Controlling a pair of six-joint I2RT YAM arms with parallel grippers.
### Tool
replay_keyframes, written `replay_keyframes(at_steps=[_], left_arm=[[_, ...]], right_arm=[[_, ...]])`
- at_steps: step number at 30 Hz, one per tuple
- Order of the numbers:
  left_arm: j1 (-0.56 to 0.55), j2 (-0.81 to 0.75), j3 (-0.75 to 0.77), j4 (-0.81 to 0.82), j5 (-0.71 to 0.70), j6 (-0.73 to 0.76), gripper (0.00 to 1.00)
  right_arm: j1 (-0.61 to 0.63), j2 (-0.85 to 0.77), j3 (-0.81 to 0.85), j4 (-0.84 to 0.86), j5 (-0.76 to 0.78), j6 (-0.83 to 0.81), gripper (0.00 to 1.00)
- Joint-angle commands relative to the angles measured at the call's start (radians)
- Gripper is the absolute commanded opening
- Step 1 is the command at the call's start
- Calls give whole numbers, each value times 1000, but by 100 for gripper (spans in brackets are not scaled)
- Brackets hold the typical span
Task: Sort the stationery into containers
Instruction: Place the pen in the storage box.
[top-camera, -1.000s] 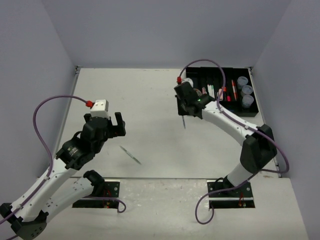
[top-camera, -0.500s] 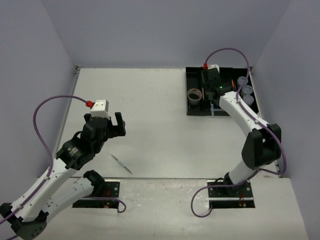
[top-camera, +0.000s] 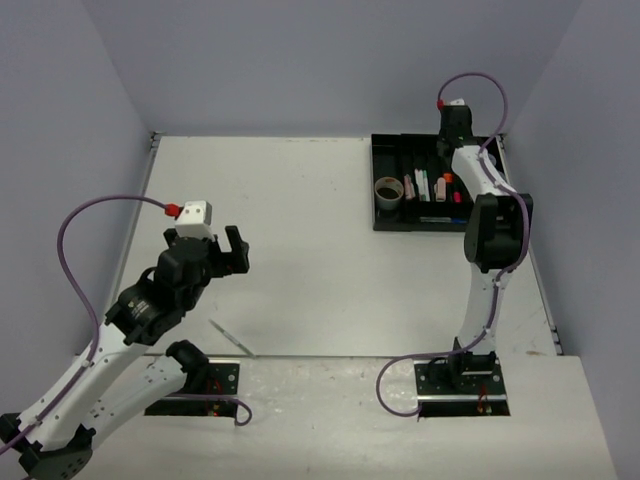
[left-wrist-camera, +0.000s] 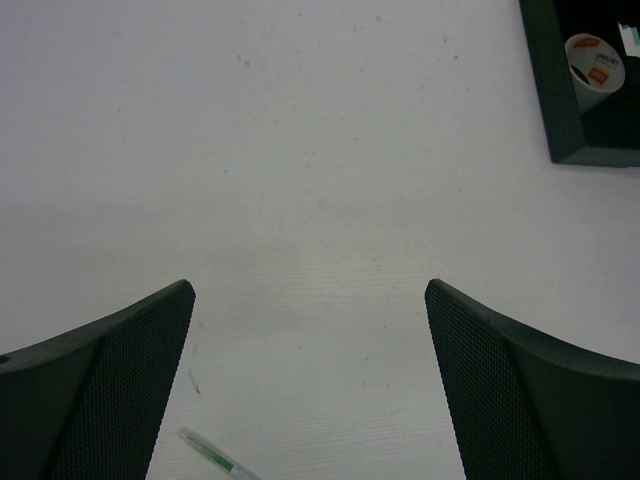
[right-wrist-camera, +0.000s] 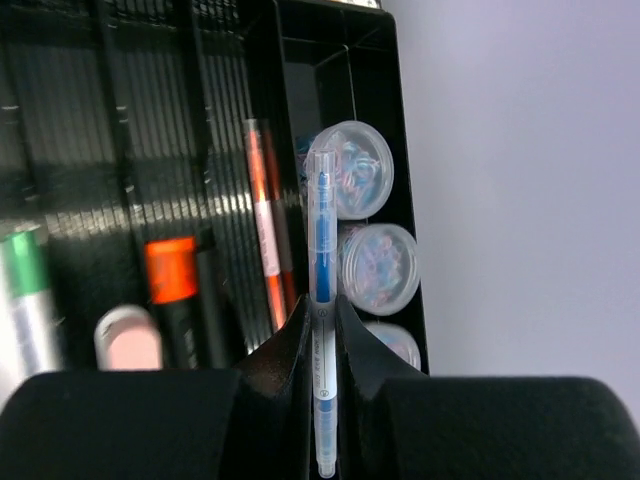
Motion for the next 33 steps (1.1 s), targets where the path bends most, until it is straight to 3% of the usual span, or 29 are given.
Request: replay_keyframes(at_steps=[1,12,16,22,24,28,33], left_arm=[[7,1,-7,39,16,29,100],[7,5,-6,42,19,32,100],[7,6,-5,42,21,32,100],[7,8,-6,43,23,35,100],[9,11,-5,43,23,35,100],[7,16,-4,43,19,35,100],[16,21,4,27,-19,23,100]], right_arm=[[-7,55,78,22,21,-57,0],[-11,150,105,24,37,-72,10],[-14,150,95,27,58,-61,24],[-14,119,95,21,71,-47,34],[-9,89,110,1,54,-19,39],[16,9,142,-51,6,35,39],[165,-225,40,-95,-149,139,37]])
